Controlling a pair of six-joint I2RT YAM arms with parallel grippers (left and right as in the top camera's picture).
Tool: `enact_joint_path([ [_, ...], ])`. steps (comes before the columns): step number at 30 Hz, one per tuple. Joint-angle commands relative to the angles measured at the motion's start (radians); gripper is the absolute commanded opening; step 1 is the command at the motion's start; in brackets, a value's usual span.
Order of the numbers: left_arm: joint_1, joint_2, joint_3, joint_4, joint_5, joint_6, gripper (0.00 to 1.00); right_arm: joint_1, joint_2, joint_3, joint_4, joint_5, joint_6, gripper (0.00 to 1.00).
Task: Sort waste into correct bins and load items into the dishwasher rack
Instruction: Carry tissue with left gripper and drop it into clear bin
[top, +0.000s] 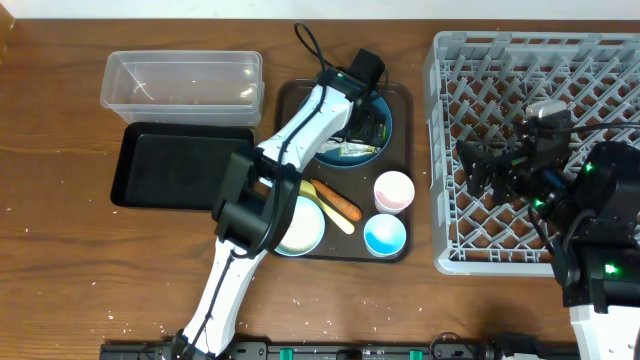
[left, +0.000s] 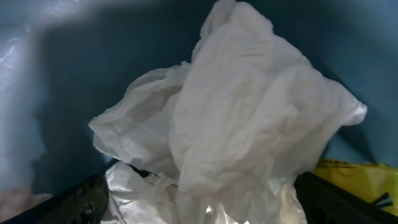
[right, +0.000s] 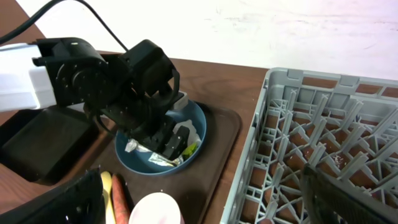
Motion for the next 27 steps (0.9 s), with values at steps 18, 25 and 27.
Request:
enact_joint_path([
  [18,0.021,-0.034,0.038,-0.032,-0.039,-0.022,0.06,0.013,0.0,0.023,-0.031,-0.011,-0.008,0.99],
  [25,0.072,-0.197,0.061,-0.064,-0.039,-0.018,0.06,0.013,0.0,0.023,-0.035,-0.011,-0.008,0.99],
  [27,0.089,-0.241,0.061,-0.064,-0.039,-0.018,0.06,0.013,0.0,0.023,-0.035,-0.011,-0.008,0.99],
])
